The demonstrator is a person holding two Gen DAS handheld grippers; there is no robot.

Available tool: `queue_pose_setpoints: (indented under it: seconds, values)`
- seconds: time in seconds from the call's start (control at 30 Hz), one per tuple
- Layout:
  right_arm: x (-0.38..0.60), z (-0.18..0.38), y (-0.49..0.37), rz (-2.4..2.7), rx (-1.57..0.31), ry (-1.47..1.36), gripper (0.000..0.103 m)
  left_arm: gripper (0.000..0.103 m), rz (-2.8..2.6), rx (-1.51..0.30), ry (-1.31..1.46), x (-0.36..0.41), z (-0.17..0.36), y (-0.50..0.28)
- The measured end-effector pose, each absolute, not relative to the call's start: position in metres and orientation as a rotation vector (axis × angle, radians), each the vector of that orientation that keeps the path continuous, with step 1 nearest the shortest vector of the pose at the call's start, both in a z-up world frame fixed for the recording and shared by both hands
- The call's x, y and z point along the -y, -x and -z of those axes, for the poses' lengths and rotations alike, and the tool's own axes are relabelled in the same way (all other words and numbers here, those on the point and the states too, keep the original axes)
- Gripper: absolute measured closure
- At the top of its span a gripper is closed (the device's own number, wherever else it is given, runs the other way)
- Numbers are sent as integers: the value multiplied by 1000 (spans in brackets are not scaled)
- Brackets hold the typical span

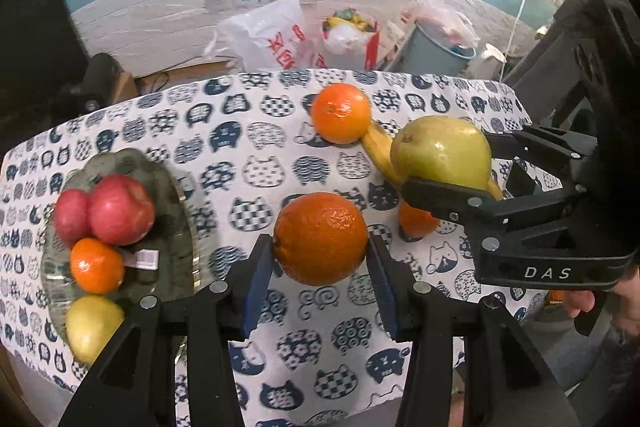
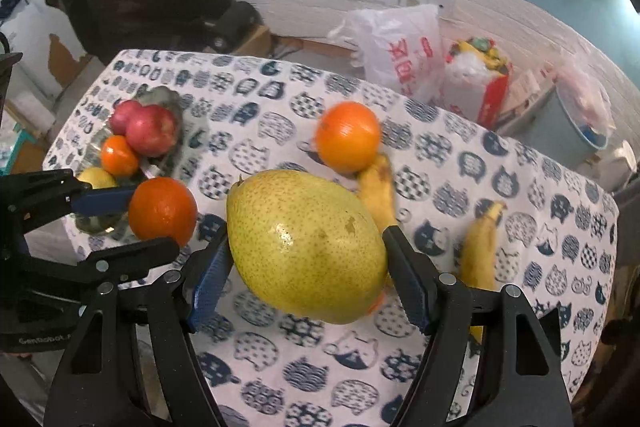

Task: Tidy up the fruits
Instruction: 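Lift the pear and orange and carry both over the glass bowl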

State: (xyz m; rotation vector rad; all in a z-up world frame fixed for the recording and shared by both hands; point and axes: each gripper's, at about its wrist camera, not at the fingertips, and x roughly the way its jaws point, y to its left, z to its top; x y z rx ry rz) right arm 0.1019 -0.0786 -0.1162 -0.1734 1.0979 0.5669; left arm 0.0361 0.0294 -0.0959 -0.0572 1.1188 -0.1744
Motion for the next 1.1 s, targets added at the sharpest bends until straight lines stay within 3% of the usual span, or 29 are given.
queue_pose_setpoints:
  seconds: [1.1]
  values:
    - [-94, 121, -90, -799, -1119, 281, 29, 55, -85, -1155, 248, -180, 125, 13]
